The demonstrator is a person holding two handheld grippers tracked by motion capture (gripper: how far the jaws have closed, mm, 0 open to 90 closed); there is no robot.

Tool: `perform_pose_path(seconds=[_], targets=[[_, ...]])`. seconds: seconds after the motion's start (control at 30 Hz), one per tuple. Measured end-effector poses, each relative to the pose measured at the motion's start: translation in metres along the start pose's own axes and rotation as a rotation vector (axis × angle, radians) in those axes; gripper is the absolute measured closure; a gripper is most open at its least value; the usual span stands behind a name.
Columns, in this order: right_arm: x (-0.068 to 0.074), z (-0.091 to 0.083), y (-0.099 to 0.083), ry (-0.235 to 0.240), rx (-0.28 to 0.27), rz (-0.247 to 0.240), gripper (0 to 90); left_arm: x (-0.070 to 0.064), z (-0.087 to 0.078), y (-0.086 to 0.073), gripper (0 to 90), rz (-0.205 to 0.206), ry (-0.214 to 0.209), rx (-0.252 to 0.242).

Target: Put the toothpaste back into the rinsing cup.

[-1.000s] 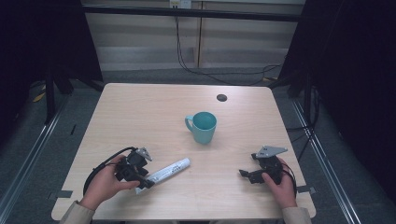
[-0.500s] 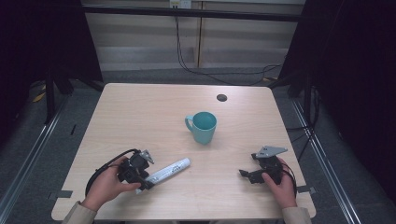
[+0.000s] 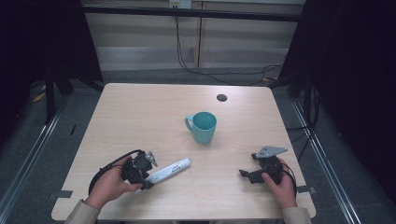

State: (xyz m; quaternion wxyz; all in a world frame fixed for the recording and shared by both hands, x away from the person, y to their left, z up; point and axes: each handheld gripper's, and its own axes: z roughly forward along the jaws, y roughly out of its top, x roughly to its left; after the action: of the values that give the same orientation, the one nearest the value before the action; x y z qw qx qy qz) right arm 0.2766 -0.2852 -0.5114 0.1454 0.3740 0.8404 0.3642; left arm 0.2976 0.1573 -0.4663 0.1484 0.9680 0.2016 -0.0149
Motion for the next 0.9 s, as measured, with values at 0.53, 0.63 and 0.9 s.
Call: perform_pose_path(seconds=[0.53, 0.63, 0.9], targets=[[-0.0001, 0.0000, 0.0000, 0.000, 0.000, 0.000, 12.0, -0.0014, 0.0010, 0.0058, 61.1, 0.014, 0.008, 0.038], [-0.0001, 0.0000, 0.0000, 0.000, 0.000, 0.000, 12.1, -0.0009, 0.0009, 0.0058, 60.5, 0.022, 0.007, 0.040], [0.0000, 0.0000, 0.0000, 0.000, 0.000, 0.000, 12.0, -0.0017, 0.0013, 0.0061, 59.4, 0.035, 0.014, 0.036]])
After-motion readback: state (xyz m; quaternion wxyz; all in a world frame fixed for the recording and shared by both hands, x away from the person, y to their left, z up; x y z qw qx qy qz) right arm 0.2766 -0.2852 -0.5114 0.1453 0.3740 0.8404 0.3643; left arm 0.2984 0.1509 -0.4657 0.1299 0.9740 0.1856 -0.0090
